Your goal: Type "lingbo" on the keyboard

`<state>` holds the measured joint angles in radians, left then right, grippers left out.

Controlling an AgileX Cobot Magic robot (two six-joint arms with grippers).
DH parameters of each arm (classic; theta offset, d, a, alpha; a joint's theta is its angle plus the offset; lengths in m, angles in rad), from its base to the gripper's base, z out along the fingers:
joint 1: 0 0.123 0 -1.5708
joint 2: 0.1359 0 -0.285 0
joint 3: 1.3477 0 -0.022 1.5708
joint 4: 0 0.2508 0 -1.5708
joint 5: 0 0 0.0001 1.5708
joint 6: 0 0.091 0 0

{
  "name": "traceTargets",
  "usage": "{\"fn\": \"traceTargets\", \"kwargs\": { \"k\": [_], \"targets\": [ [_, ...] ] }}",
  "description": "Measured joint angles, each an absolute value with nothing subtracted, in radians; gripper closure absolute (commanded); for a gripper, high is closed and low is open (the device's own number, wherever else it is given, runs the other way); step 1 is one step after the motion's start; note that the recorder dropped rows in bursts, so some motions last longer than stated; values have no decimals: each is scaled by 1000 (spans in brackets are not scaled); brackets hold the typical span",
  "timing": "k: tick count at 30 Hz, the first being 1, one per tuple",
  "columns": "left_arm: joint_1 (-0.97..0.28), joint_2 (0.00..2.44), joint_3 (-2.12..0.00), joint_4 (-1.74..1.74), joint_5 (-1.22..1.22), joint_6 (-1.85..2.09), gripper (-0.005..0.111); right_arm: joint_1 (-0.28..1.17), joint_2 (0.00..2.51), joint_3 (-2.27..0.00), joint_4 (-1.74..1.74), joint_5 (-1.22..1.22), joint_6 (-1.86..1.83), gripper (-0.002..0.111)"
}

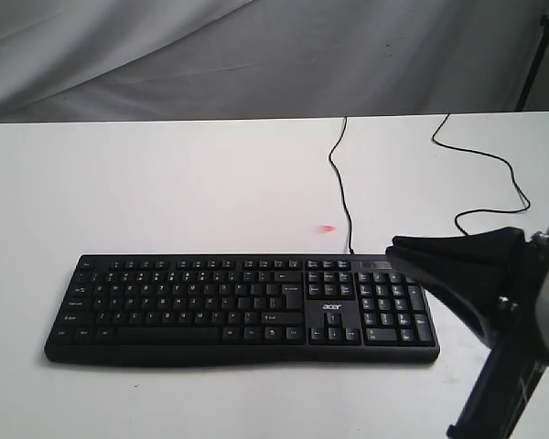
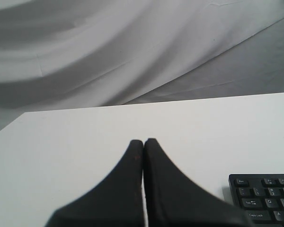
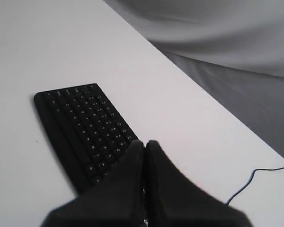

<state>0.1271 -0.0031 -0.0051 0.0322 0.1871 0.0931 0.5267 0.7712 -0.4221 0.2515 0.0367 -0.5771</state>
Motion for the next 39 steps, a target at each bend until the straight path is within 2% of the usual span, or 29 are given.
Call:
{"fn": "traceTargets", "kwargs": {
  "k": [8, 17, 21, 25, 34, 39],
  "targets": [
    [127, -3, -5, 32, 187, 93, 106, 421, 573, -422, 253, 78, -577, 108],
    [127, -3, -5, 32, 187, 93, 106, 94, 357, -422, 253, 225, -577, 108],
    [127, -3, -5, 32, 187, 93, 106, -29, 219, -422, 253, 380, -572, 108],
    [127, -3, -5, 32, 187, 93, 106, -43, 127, -422, 234, 448, -535, 108],
    [127, -3, -5, 32, 187, 93, 106, -43, 134, -420, 113, 452, -418, 108],
    [127, -3, -5, 32, 187, 93, 106, -43, 135, -300, -13, 285, -204, 108]
  ]
}}
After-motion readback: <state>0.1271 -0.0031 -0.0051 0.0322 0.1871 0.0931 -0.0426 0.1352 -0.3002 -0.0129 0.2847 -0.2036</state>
